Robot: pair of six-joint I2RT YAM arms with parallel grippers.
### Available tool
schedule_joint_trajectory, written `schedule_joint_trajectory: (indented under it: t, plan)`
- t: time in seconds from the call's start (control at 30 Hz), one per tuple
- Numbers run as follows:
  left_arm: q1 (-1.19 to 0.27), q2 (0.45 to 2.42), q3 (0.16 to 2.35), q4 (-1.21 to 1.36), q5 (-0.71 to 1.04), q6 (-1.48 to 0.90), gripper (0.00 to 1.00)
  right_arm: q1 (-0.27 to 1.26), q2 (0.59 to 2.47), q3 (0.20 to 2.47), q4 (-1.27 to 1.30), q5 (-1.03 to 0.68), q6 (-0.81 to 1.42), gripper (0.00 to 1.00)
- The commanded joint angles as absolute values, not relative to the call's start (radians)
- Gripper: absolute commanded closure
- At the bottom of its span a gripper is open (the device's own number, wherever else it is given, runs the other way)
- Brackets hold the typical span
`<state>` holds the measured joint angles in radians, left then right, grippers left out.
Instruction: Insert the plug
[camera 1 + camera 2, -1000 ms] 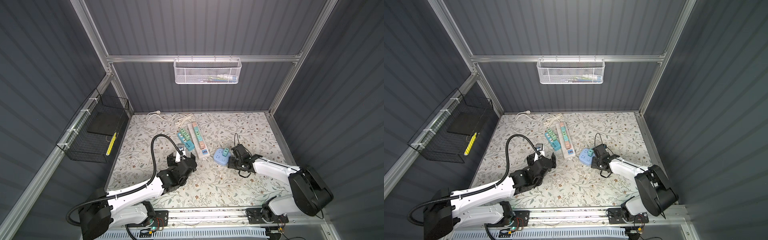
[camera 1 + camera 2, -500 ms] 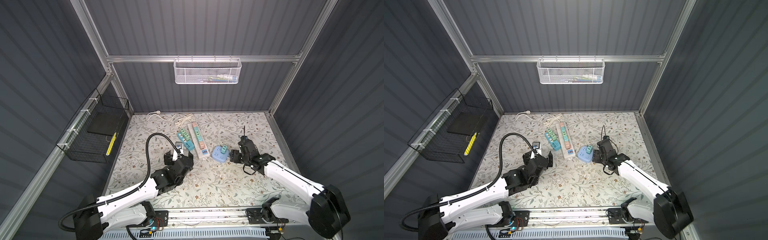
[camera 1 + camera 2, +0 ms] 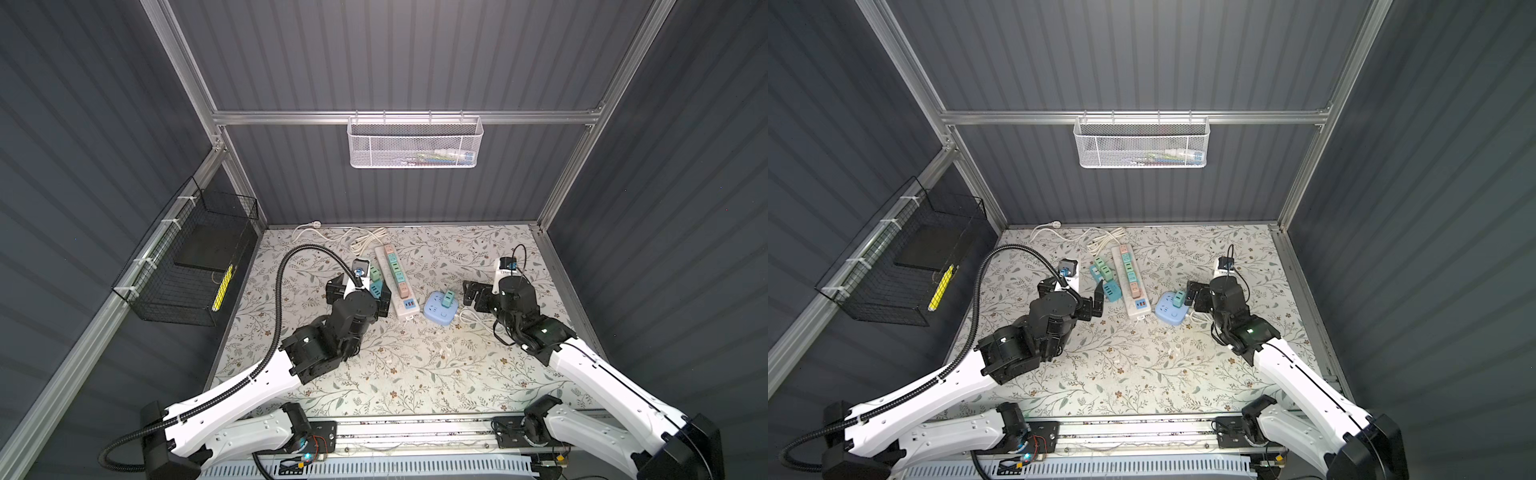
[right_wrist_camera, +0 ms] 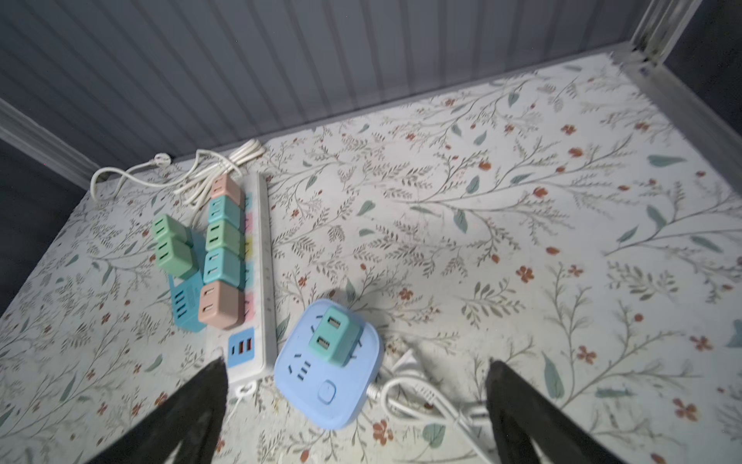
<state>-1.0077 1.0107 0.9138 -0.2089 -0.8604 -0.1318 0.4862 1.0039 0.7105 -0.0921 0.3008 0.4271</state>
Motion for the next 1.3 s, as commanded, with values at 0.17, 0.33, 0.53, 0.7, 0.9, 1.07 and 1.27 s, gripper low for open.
schedule_joint_trajectory:
  t: [0.17, 0.33, 0.53, 0.7, 0.9, 1.07, 1.27]
  plan:
    - [-0.990, 1.093, 0.713, 0.084, -0.872, 0.119, 0.00, 0.433, 1.072, 0.683, 0.143, 0.311, 0.197, 0.01]
    - [-0.952, 1.099, 0.688, 0.134, -0.870, 0.125, 0.00, 0.417, 1.056, 0.655, 0.189, 0.278, 0.130, 0.01]
    - [-0.892, 1.050, 0.659, 0.185, -0.817, 0.168, 0.00, 0.400, 0.998, 0.593, 0.244, 0.280, 0.087, 0.01]
    - [-0.793, 1.033, 0.520, 0.418, -0.817, 0.273, 0.00, 0.378, 0.974, 0.512, 0.398, 0.283, 0.073, 0.01]
    - [-0.565, 1.115, 0.269, 0.859, -0.813, 0.189, 0.00, 0.365, 0.990, 0.509, 0.387, 0.246, 0.055, 0.01]
    - [-0.351, 1.342, 0.241, 1.025, -0.652, 0.131, 0.00, 0.351, 1.003, 0.508, 0.382, 0.214, 0.065, 0.01]
    - [-0.273, 1.777, 0.254, 1.500, -0.601, 0.154, 0.00, 0.332, 1.026, 0.499, 0.380, 0.189, 0.056, 0.01]
